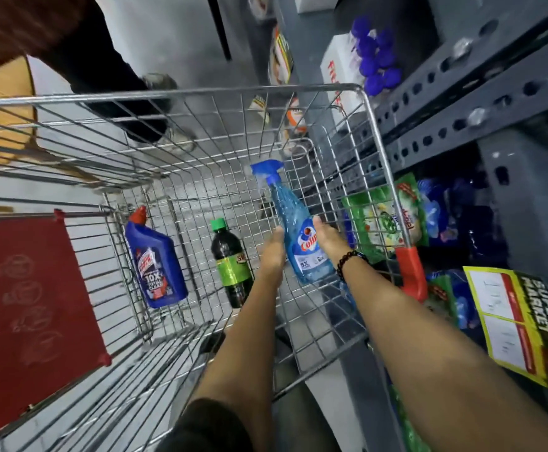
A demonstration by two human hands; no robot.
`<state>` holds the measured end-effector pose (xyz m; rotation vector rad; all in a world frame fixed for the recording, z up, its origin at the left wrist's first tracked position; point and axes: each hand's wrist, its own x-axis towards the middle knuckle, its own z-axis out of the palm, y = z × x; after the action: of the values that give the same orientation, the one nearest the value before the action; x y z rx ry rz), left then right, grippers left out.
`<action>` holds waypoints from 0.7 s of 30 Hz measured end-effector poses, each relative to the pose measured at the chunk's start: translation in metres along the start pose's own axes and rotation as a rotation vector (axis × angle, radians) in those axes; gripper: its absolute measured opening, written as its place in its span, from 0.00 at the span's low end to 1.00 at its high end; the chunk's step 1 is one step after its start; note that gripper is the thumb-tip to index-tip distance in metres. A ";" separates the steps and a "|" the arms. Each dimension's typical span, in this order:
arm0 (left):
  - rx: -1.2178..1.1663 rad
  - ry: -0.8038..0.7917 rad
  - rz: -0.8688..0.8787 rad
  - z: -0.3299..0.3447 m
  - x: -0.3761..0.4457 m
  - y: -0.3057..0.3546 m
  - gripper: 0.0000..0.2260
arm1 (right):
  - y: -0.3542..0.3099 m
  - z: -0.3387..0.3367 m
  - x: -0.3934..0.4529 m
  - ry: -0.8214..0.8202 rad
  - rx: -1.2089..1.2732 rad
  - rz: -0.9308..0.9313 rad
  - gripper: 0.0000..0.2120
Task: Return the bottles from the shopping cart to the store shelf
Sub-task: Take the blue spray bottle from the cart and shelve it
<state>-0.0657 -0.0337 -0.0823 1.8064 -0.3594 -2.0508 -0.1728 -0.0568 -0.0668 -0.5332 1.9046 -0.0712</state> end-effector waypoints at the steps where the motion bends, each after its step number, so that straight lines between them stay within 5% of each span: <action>1: 0.003 -0.006 -0.001 0.001 0.001 -0.001 0.17 | 0.000 0.001 0.002 0.001 0.006 0.007 0.29; 8: 0.119 -0.031 -0.029 -0.018 0.004 -0.001 0.12 | -0.012 0.004 -0.004 -0.085 -0.217 0.018 0.26; 14: 0.019 -0.137 -0.059 -0.054 -0.031 0.003 0.08 | -0.023 -0.006 -0.041 -0.196 -0.176 -0.074 0.16; 21: 0.108 -0.393 0.095 -0.095 -0.117 0.057 0.05 | -0.020 -0.025 -0.153 -0.264 0.328 -0.239 0.05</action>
<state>0.0468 -0.0270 0.0333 1.4009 -0.6617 -2.3517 -0.1436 -0.0188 0.0821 -0.5145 1.5266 -0.4407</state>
